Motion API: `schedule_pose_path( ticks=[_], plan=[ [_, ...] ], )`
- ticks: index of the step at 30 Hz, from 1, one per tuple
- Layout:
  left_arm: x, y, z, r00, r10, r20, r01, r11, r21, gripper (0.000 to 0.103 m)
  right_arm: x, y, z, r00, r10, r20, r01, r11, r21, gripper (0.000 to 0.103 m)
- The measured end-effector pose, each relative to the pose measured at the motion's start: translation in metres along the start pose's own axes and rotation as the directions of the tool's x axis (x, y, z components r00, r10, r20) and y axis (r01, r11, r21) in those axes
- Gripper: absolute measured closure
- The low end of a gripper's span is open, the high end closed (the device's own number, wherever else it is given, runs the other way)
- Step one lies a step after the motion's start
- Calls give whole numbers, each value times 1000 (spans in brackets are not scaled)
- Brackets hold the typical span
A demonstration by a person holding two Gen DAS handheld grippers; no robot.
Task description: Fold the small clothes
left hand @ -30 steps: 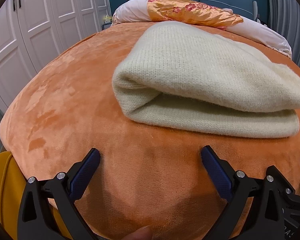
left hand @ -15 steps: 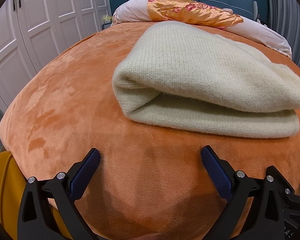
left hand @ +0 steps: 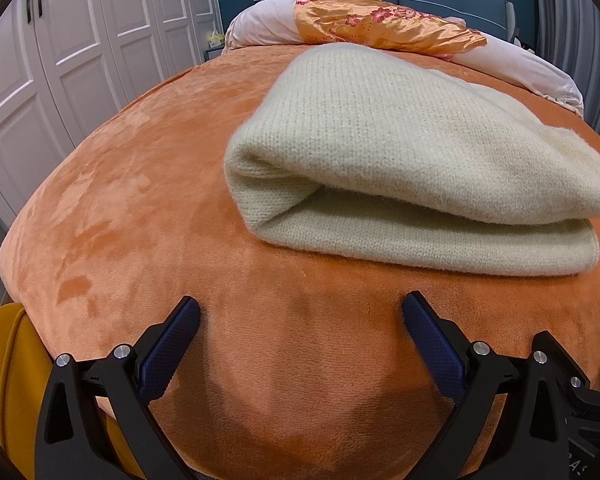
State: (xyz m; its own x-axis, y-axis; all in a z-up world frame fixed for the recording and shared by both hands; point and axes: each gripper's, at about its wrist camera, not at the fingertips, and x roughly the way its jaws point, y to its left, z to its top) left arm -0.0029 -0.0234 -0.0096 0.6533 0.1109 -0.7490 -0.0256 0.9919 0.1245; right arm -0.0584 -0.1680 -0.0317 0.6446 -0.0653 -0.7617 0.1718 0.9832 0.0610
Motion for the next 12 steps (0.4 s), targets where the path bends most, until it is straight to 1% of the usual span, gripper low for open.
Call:
schedule_pose_path(
  ticks=[12],
  plan=[
    [-2, -1, 0, 1000, -2, 0, 2, 1000, -4, 5, 0, 0, 0, 1000, 0, 0, 0, 1000, -1, 5]
  ],
)
